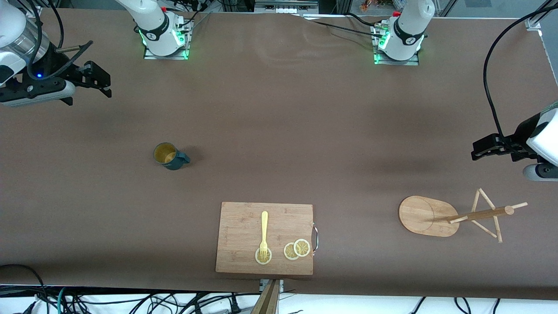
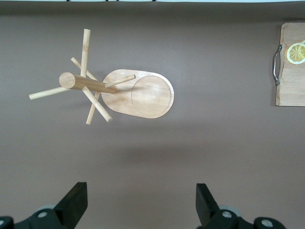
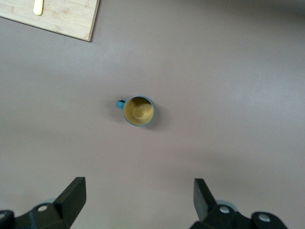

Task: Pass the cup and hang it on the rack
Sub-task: 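Move the right gripper toward the teal mug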

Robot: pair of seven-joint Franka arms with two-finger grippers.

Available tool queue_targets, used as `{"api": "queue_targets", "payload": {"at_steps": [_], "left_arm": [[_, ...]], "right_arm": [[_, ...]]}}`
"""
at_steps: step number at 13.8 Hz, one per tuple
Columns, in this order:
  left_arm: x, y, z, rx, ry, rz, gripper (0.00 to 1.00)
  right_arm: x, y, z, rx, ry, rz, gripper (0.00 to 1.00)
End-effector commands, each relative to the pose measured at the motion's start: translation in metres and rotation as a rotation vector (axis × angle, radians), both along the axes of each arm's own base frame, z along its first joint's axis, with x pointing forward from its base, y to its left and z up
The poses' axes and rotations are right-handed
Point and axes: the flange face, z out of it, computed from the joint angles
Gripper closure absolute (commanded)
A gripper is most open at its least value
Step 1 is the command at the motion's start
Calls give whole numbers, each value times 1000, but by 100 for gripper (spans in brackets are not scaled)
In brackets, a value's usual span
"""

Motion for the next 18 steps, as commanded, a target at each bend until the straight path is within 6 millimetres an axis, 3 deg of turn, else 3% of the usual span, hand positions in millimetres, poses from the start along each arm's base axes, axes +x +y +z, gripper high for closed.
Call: {"api": "queue_targets", "payload": {"at_steps": [1,18], "left_arm": [[3,0,5,-16,-10,9,0],[3,0,5,-16,-10,7,0]], "right_arm": [[3,0,0,-17,24,-28,0],[6,6,-8,-32,30,-26,0]]}}
